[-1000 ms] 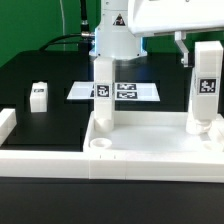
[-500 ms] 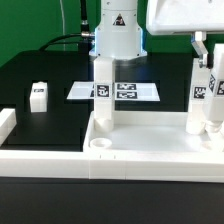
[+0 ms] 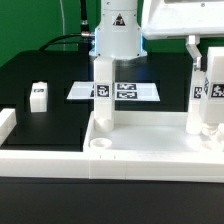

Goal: Assemble desk

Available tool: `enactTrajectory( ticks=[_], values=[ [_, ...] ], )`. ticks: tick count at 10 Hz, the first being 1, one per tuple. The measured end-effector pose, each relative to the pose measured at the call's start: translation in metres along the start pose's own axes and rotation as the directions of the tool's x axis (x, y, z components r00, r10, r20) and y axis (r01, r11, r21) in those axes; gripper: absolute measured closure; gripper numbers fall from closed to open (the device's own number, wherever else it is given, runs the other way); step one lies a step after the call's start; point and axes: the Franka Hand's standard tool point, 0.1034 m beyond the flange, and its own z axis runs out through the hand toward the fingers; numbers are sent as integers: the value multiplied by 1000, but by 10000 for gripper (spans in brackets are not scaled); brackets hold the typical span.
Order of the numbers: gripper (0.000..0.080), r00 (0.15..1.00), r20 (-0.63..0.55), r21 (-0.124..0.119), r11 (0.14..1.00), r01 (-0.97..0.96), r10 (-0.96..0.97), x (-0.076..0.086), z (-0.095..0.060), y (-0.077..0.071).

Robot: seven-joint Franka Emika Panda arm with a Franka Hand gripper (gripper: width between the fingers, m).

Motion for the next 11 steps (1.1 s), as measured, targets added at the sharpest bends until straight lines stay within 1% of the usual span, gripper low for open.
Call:
enactTrajectory(
  ticks=[3,5,6,9,11],
  values=[
    [511,1000,-16,1,1000,1,-1,1,0,0],
    [511,1000,-29,1,1000,7,-7,0,4,-2],
    [511,998,-54,1,1000,11,-11,1,6,-3],
    [511,997,-73,-4,999,32,-32,5,10,1],
    [511,997,-71,-4,1000,28,-29,3,11,2]
  ],
)
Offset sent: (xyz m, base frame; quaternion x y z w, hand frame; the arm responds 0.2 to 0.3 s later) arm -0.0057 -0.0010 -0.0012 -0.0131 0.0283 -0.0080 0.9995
